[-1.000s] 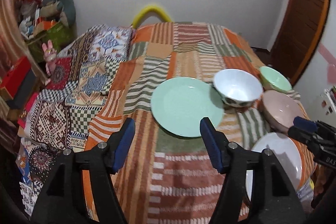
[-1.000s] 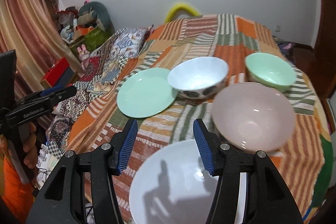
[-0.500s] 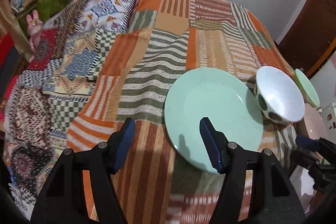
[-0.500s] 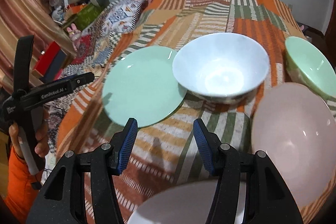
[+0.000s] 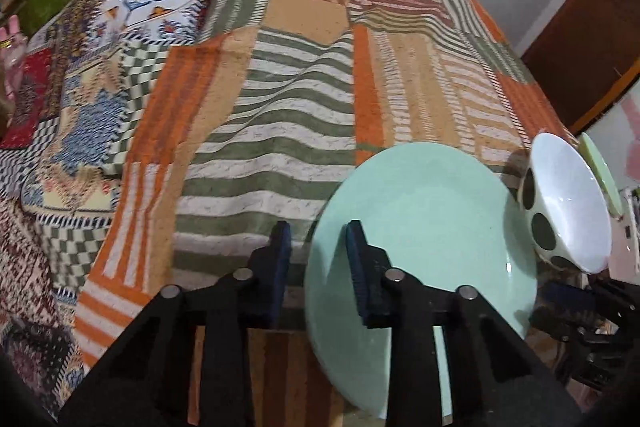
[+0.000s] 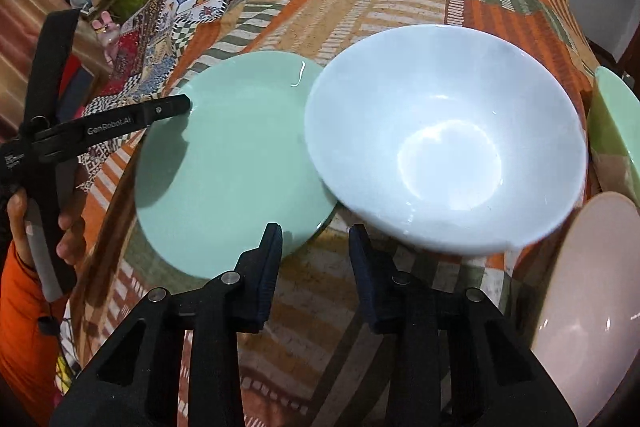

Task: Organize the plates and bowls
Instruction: 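Move both grippers toward the mint green plate and white spotted bowl, then grasp the mint green plate rim with both grippers and lift it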

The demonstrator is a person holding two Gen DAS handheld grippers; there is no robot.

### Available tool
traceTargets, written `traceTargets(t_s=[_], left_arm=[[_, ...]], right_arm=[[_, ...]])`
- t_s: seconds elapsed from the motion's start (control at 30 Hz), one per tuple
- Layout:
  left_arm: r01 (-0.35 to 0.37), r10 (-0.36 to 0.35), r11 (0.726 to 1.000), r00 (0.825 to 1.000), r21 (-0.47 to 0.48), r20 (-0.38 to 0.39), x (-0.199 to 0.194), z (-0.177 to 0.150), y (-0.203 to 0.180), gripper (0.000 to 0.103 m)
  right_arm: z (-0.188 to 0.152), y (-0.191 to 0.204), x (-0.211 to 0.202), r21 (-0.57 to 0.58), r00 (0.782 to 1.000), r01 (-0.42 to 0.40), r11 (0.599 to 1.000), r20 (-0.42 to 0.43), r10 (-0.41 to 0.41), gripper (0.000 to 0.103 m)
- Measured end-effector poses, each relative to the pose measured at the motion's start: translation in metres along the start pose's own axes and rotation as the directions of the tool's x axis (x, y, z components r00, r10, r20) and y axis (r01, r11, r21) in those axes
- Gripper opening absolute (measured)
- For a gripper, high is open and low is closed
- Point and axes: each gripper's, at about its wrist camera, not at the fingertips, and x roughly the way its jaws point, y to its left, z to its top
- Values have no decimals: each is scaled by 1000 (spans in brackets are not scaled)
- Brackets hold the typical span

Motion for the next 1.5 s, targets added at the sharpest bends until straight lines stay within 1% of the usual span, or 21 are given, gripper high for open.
traceTargets(t_s=[0.07, 0.13, 0.2, 0.3, 0.43, 0.57, 0.67, 0.8, 0.9, 0.97, 1.07, 1.2, 1.37, 1.5], left_arm=[[5, -6, 1000, 1000, 24, 4, 0, -1, -3, 20], [12, -13, 999, 1000, 36, 4, 0, -3, -2, 20], [23, -23, 999, 1000, 33, -5, -2, -7, -1, 19], [41, -41, 999, 999, 30, -23, -9, -18, 2, 18], [40, -38, 998, 998, 50, -42, -23, -42, -1, 18], [58, -55, 997, 997, 57, -52, -35, -60, -1, 18], [68, -65, 997, 996, 46, -55, -35, -63, 2, 18], [79, -78, 997, 996, 16, -50, -30, -59, 7, 18], [67, -66, 997, 997, 24, -47, -28, -58, 4, 18], [51, -50, 998, 998, 38, -40, -29, -59, 2, 19], [44, -43, 998, 998, 37, -43, -33, -63, 0, 19], [30, -29, 999, 999, 40, -39, -43, -70, -4, 20], [14, -14, 999, 1000, 48, 1, -68, -80, -12, 20], [1, -3, 999, 1000, 49, 29, -88, -88, -19, 21]], right_arm=[[2, 1, 2, 0, 1000, -1, 1000, -4, 1, 31], [4, 3, 8, 11, 999, -26, 1000, -23, 26, 27], [5, 3, 11, 17, 1000, -12, 1000, -27, 13, 26], [5, 2, 11, 21, 1000, -5, 1000, -23, 5, 27], [2, 3, 9, 7, 1000, 6, 1000, -27, -5, 27], [4, 4, 11, 6, 1000, 6, 1000, -29, -6, 27], [8, 4, 16, 8, 999, -5, 1000, -49, 5, 27], [9, 9, 22, 2, 998, 12, 1000, -63, -12, 27], [8, 17, 22, -40, 997, 44, 998, -58, -47, 27], [9, 17, 23, -42, 997, 50, 998, -57, -52, 27], [9, 13, 20, -15, 998, 25, 1000, -55, -26, 26], [4, 16, 15, -18, 998, 15, 1000, -53, -16, 26], [-2, 20, 0, -21, 1000, -3, 1000, -31, 3, 26], [-11, 22, -19, -15, 1000, -29, 999, 7, 29, 26]])
